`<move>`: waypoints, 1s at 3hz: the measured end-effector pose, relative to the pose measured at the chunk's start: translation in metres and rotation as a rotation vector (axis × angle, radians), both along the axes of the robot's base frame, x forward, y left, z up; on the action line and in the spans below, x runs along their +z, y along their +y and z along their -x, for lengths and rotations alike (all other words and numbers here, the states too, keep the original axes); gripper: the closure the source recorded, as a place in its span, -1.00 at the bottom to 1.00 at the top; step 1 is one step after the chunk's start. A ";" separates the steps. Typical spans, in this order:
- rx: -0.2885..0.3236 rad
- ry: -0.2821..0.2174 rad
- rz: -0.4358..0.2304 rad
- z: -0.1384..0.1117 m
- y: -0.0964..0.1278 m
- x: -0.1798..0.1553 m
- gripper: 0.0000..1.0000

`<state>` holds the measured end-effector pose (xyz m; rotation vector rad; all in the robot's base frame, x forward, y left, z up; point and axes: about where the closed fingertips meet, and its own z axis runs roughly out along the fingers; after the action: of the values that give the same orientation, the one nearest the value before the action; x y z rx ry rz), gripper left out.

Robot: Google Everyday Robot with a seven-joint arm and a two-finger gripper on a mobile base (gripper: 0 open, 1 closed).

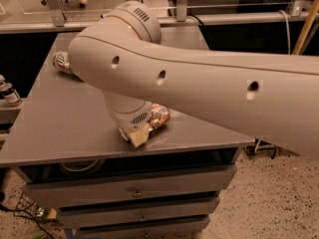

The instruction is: Knock orange can over

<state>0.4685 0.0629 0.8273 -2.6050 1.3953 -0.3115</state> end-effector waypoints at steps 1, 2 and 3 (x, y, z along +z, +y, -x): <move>0.000 -0.003 0.000 0.000 0.000 0.001 -0.10; -0.001 -0.005 0.000 0.001 -0.001 0.002 -0.55; -0.001 -0.008 -0.001 0.001 -0.001 0.004 -1.00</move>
Offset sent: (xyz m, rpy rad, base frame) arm -0.0005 -0.0005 0.0012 0.0002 -0.0028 -0.0004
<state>0.4673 0.0617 0.8317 -2.5998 1.3943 -0.3210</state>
